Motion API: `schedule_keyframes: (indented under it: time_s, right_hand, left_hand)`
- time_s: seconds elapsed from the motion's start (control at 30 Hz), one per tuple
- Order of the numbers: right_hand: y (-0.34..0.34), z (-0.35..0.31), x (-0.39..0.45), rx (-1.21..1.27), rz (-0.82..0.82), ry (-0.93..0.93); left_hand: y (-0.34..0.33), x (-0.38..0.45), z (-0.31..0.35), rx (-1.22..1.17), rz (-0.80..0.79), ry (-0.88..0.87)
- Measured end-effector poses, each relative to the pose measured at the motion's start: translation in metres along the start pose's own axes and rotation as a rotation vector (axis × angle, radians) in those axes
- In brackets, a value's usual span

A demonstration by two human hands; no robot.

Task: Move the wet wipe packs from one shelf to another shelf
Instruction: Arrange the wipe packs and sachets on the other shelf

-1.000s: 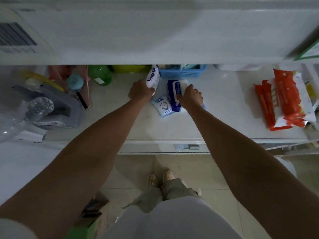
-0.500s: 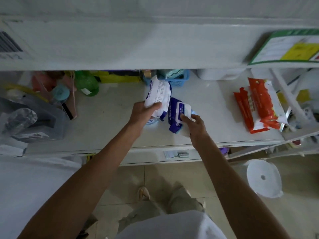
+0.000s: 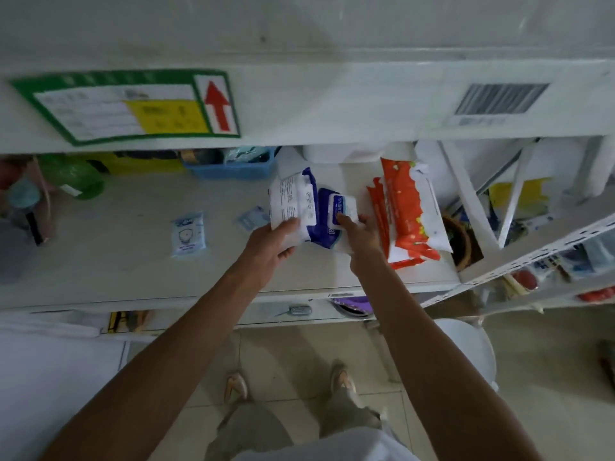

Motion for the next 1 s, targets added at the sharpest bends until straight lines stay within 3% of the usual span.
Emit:
schedule_keyframes:
  time_s: [0.3,0.5,0.7,0.9,1.0]
  right_hand:
    - [0.002,-0.019,0.032,-0.283,-0.113,0.122]
    - [0.018,-0.003,0.027,-0.240,-0.027,0.103]
    - [0.009,-0.006,0.013,-0.445,-0.064,0.335]
    - [0.005,-0.014,0.017,-0.589,0.012,0.440]
    - [-0.002,-0.017,0.025,-0.633,0.047,0.466]
  left_hand:
    - [-0.044,0.022,-0.004,-0.012,0.225,-0.019]
    - [-0.059,0.050,-0.020,0.110,0.181,0.009]
    - [-0.073,0.042,-0.033,0.067,0.154,-0.077]
    - [-0.082,0.038,-0.037,0.301,0.409,-0.219]
    - [-0.084,0.034,-0.031,0.474,0.455,-0.313]
Point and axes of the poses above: each hand's wrist, its own x-axis towards the middle knuckle, its own y-axis out of the back of the hand, z = x × y, the point moved 4 cm from there along x, towards the middle knuckle, and after that the axes turned 3 degrees about -x, right-handed, at the moved point
